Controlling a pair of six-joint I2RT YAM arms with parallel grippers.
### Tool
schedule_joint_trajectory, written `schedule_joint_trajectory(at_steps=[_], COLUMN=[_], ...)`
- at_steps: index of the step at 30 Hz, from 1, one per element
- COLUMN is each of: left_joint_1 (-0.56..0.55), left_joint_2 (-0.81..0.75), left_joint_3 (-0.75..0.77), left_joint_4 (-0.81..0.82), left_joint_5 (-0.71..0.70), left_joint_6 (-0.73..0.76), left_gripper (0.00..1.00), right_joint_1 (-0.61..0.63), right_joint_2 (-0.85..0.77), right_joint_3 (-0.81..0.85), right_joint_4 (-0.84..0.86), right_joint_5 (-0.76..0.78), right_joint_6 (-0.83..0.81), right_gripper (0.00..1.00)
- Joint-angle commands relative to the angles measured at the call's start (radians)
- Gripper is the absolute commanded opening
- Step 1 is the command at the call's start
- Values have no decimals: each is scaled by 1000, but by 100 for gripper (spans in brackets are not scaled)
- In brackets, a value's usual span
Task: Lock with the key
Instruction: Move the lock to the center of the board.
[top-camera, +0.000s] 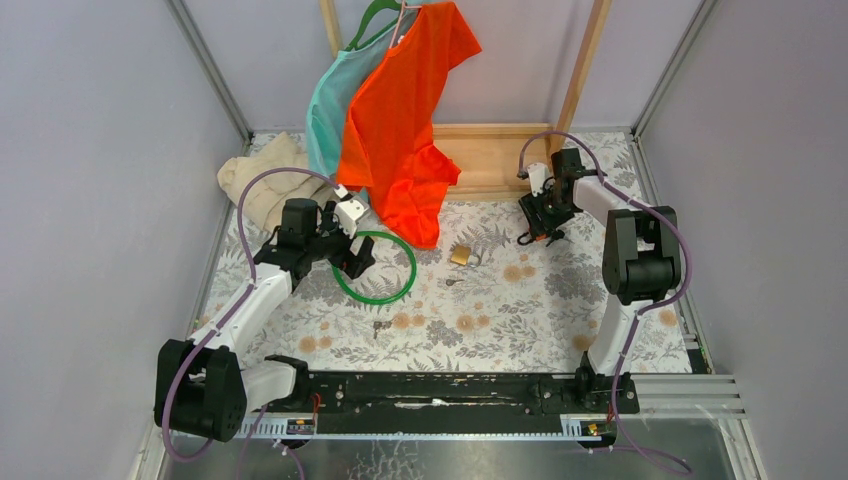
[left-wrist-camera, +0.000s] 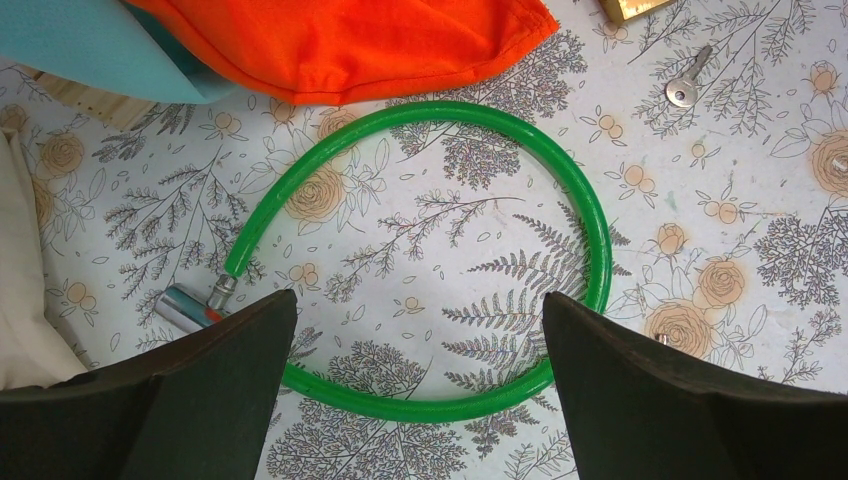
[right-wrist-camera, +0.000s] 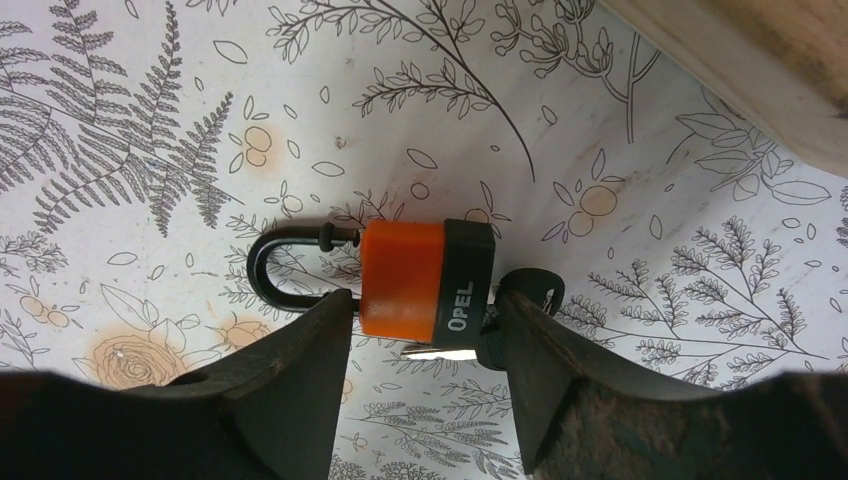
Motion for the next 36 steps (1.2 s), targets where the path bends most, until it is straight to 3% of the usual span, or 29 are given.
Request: schedule_joint_trajectory(at_steps=[1,11,21,29,36], left_joint_1=[-11,-12,-28,-53,-59], left_joint_2=[-12,-7,16,58,96], left_joint_3=[-2,1,32,93,160], left_joint_4=[5,5,5,5,5], left_joint_5=[-4,-5,-29,-59,-60], left_joint_6=[17,19,29,25,14], left_gripper=[100,100,100,100,100], right_joint_1=[0,2,52,217,425], right_joint_2=[9,-15,-149,-329,-364], right_joint_3=[-20,-57,-159,-262,-339], right_joint_4=[14,29,-8,-52,-15], right_joint_5=[-22,-21,-21,-19,-30], right_joint_6=[-3,8,24,142,257], right_gripper=[61,48,30,24,24])
